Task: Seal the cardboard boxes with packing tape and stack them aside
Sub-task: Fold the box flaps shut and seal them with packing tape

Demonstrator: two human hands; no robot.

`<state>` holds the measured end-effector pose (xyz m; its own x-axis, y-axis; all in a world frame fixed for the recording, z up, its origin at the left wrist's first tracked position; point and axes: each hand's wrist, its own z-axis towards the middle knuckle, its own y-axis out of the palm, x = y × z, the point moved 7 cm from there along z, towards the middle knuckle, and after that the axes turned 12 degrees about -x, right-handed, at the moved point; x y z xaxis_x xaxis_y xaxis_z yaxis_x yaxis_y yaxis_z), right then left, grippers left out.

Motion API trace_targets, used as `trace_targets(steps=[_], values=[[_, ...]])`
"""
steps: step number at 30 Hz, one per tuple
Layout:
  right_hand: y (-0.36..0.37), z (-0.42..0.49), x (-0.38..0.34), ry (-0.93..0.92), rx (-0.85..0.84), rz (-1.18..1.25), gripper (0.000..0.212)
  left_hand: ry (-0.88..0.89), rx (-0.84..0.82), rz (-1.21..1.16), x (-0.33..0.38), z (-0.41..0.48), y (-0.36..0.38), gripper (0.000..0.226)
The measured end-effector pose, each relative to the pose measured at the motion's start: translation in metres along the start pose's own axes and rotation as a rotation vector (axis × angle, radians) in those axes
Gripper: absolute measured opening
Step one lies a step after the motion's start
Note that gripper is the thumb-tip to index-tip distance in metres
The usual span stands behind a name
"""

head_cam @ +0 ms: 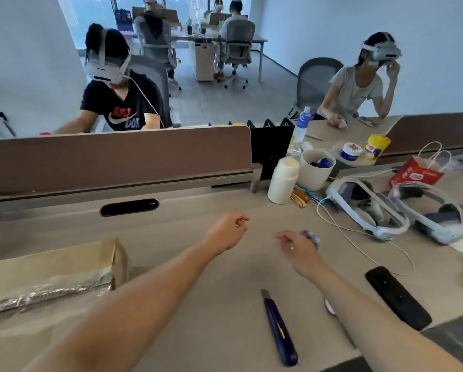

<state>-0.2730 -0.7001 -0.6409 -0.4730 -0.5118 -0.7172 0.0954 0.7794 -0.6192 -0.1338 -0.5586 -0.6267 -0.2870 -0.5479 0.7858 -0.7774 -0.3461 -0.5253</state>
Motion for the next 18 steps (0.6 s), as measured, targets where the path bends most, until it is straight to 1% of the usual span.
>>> trace_targets(steps=[2, 4, 6, 8, 11, 13, 16, 18], values=[[-0.027, 0.003, 0.038, 0.030, 0.064, -0.040, 0.031, -0.031, -0.042, -0.093, 0.000, 0.038, 0.040, 0.029], [-0.040, 0.006, 0.068, 0.056, 0.072, -0.115, 0.036, -0.076, -0.065, -0.147, -0.007, 0.064, 0.073, 0.036], [-0.046, 0.014, 0.097, 0.072, 0.055, -0.178, 0.041, -0.113, -0.067, -0.139, -0.008, 0.084, 0.098, 0.045], [-0.049, 0.023, 0.118, 0.108, 0.044, -0.287, 0.040, -0.149, -0.071, -0.125, -0.012, 0.101, 0.116, 0.049], [-0.045, 0.039, 0.137, 0.108, 0.030, -0.455, 0.040, -0.192, -0.089, -0.104, -0.014, 0.129, 0.133, 0.053], [-0.040, 0.045, 0.138, 0.074, 0.030, -0.506, 0.039, -0.208, -0.095, -0.085, -0.011, 0.139, 0.137, 0.054], [-0.035, 0.055, 0.146, 0.040, 0.054, -0.561, 0.035, -0.266, -0.102, -0.136, -0.009, 0.160, 0.149, 0.056], [-0.032, 0.058, 0.148, 0.030, 0.064, -0.583, 0.032, -0.336, -0.090, -0.177, -0.008, 0.165, 0.157, 0.049]])
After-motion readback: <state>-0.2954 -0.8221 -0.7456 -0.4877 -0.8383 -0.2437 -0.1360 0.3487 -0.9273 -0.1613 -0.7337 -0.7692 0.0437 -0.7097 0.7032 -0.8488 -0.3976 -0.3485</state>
